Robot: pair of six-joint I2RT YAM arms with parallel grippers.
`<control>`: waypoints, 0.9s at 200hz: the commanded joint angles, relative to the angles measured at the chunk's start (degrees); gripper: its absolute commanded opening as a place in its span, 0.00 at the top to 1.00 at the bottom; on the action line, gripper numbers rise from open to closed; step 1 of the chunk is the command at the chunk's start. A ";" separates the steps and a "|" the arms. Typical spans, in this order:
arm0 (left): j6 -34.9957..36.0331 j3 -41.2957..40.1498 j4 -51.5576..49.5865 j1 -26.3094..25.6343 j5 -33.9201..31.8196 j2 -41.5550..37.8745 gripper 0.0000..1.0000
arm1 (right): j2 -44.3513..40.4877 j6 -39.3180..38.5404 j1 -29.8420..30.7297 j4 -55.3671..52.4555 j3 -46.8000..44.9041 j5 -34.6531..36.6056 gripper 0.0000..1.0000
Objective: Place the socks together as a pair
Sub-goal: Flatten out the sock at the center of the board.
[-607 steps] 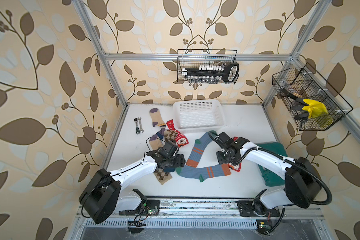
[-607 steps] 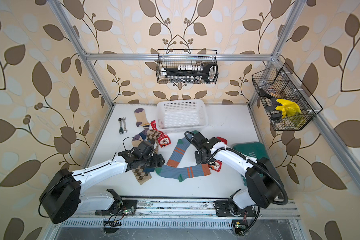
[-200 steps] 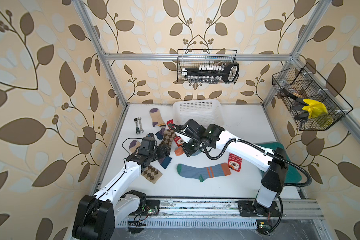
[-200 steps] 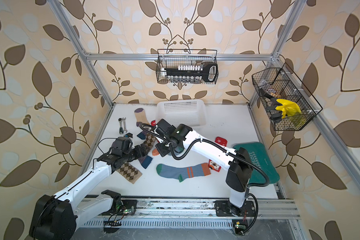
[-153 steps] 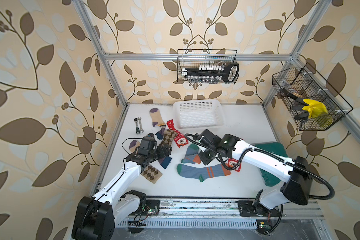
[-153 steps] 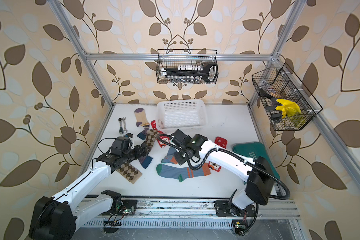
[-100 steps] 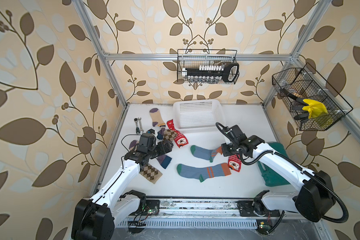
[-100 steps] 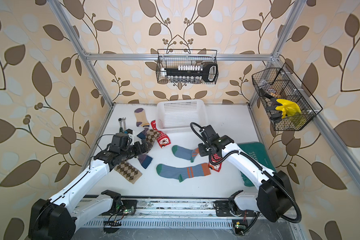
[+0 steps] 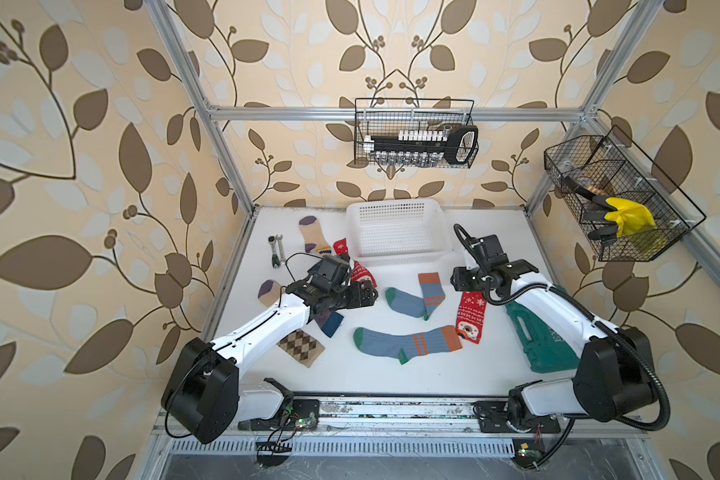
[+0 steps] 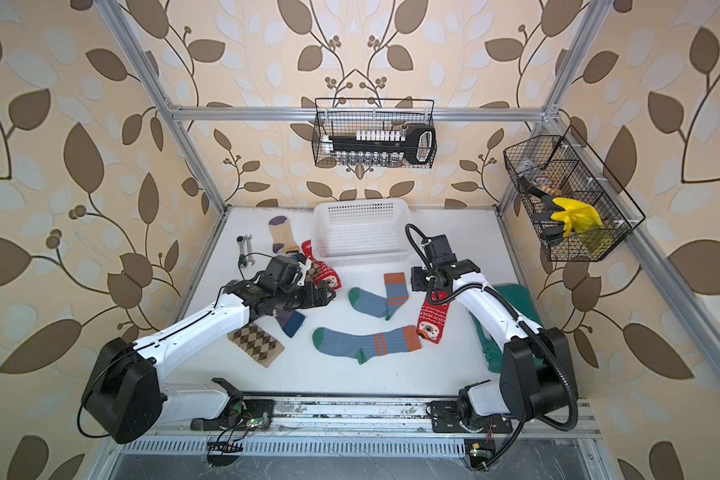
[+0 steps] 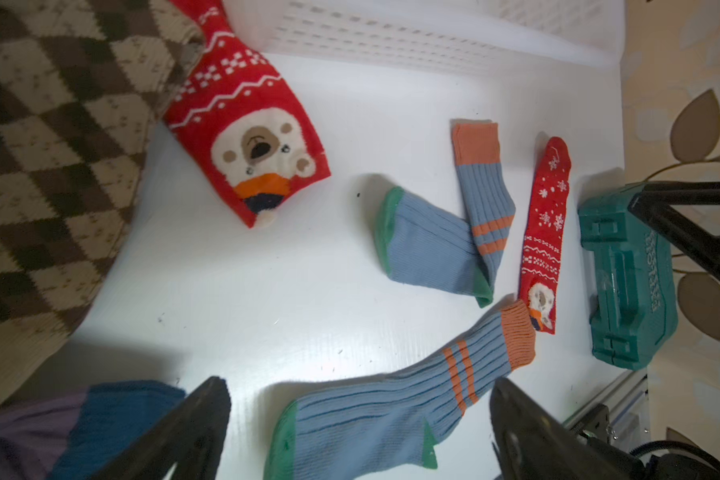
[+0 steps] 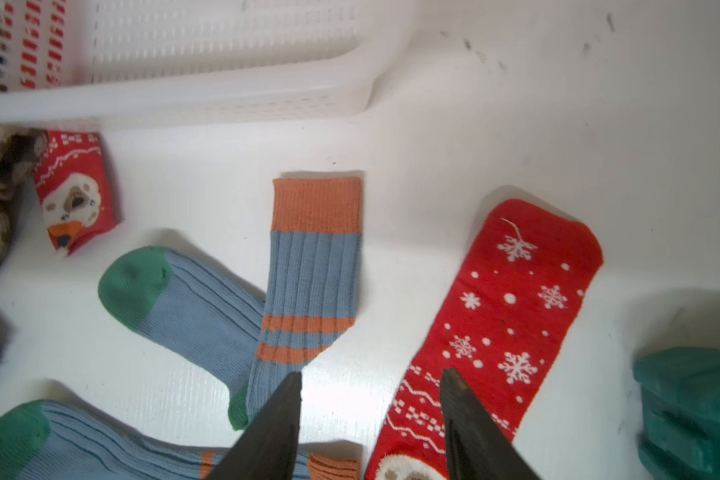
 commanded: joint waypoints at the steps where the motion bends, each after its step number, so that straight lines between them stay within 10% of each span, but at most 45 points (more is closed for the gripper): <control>1: 0.61 3.94 1.47 -1.45 -3.42 5.83 0.06 | -1.50 1.49 -1.58 2.35 -1.88 -5.70 0.44; 87: 0.88 16.16 4.26 -6.01 -2.48 30.07 0.44 | 8.52 4.17 7.81 4.79 3.04 -0.55 0.48; 123: 1.09 15.91 5.06 -6.94 -2.74 30.64 0.66 | 15.14 4.62 12.16 6.63 5.43 5.71 0.50; 180: 0.50 11.75 7.73 -7.38 -2.02 28.06 0.74 | 24.86 5.35 13.79 9.66 8.89 9.26 0.51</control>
